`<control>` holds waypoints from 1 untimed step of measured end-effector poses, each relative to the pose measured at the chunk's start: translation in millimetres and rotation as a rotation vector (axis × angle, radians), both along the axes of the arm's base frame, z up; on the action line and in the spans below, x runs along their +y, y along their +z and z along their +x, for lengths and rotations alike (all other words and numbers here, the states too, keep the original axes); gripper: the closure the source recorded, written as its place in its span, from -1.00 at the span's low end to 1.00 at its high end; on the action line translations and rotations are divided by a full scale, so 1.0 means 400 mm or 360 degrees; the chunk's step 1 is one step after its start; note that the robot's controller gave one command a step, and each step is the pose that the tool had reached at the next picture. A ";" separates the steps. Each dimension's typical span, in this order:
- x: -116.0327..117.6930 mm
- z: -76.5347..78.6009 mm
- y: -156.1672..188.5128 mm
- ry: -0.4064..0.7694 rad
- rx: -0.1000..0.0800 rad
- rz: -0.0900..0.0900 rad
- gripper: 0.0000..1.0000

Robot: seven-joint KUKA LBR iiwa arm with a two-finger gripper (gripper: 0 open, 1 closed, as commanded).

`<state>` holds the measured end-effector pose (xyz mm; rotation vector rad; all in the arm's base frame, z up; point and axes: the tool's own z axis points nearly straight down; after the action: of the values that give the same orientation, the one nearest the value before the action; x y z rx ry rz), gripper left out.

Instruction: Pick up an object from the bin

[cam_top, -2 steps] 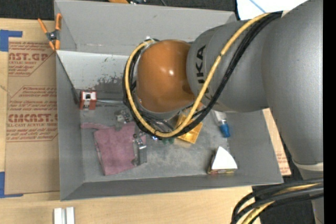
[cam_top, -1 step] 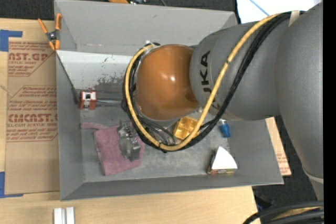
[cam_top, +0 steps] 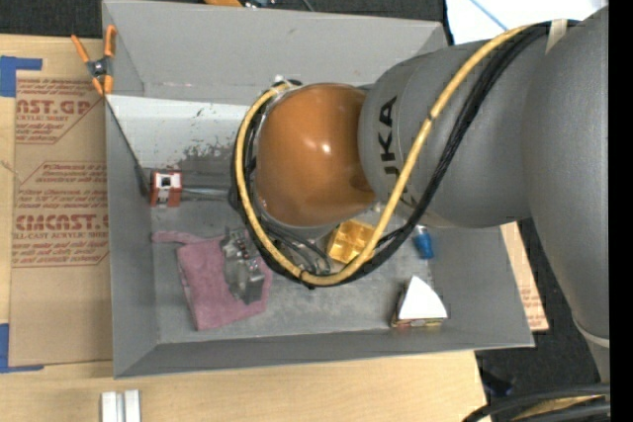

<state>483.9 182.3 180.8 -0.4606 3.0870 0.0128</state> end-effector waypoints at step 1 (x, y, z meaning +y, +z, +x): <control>-0.043 0.025 -0.015 0.0133 -0.0005 0.0000 -1.00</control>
Offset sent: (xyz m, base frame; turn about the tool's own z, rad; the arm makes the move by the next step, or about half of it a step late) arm 0.0000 0.0000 0.0000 0.0000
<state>494.0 165.2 174.9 -0.5883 3.0623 0.0129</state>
